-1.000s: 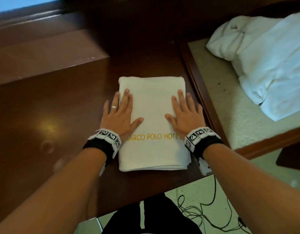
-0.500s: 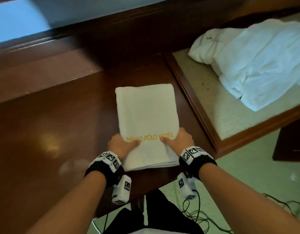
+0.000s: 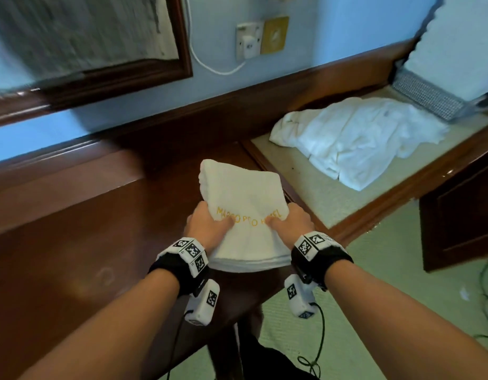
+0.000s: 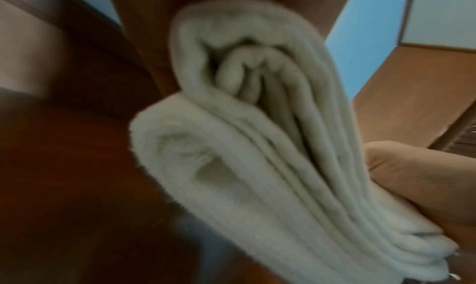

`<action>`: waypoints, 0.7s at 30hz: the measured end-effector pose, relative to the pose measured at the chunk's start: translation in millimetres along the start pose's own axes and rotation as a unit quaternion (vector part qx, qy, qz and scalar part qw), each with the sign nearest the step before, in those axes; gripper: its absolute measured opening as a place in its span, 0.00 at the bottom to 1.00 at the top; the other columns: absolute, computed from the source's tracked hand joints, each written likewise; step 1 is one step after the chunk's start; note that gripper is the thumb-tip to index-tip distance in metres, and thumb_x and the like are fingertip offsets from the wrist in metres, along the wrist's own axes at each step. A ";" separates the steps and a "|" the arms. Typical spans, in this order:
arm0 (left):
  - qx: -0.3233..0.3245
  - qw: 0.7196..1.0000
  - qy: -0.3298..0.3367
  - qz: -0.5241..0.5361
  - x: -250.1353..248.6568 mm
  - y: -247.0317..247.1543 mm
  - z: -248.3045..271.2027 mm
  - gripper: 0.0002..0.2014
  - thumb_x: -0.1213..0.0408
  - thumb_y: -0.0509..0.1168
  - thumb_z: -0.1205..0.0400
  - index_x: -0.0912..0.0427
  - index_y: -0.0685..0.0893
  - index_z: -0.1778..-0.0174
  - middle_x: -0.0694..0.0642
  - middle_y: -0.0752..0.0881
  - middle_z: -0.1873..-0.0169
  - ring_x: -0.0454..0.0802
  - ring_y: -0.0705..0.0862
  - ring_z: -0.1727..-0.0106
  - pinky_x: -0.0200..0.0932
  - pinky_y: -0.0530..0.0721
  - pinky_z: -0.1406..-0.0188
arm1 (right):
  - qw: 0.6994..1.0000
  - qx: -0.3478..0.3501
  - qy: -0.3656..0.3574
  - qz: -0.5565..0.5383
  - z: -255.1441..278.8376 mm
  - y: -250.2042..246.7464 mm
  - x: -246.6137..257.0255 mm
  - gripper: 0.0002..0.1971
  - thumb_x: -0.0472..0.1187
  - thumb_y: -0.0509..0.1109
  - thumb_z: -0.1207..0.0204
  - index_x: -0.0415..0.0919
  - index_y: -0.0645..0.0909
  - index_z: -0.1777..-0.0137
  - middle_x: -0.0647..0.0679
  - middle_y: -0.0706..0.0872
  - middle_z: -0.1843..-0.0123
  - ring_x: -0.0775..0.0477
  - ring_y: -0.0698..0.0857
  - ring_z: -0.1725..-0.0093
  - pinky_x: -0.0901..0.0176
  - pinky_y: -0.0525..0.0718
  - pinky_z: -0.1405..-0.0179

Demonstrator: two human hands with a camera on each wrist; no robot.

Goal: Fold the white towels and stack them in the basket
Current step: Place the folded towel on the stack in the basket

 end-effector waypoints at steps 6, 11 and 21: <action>0.052 0.990 0.124 0.046 -88.9 3.3 24.3 0.30 0.44 0.79 0.39 0.47 0.79 0.43 0.42 0.87 0.49 0.49 0.86 0.43 0.54 0.87 0.41 | 0.992 -0.103 -0.039 -0.060 26.1 -90.8 5.3 0.23 0.57 0.73 0.26 0.42 0.79 0.38 0.43 0.86 0.42 0.37 0.85 0.44 0.48 0.83 0.45; 0.063 0.976 0.203 0.044 -169.5 29.3 35.1 0.25 0.56 0.81 0.31 0.47 0.75 0.44 0.38 0.81 0.54 0.51 0.84 0.41 0.51 0.84 0.40 | 0.980 -0.172 -0.039 -0.089 20.6 -165.4 -14.5 0.22 0.58 0.74 0.26 0.42 0.77 0.44 0.43 0.86 0.47 0.37 0.84 0.48 0.49 0.82 0.49; 0.105 0.955 0.267 0.078 -314.0 167.0 12.8 0.26 0.59 0.83 0.30 0.52 0.82 0.38 0.44 0.89 0.49 0.44 0.89 0.47 0.52 0.90 0.43 | 0.960 -0.246 -0.030 -0.128 -50.6 -313.6 -109.3 0.21 0.57 0.78 0.30 0.42 0.79 0.48 0.44 0.87 0.51 0.39 0.86 0.52 0.44 0.86 0.50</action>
Point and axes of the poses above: each hand's wrist, its own z-axis away from the middle knuckle, its own y-axis out of the palm, x = y × z, the point moved 3 cm from there along -z, towards the middle knuckle
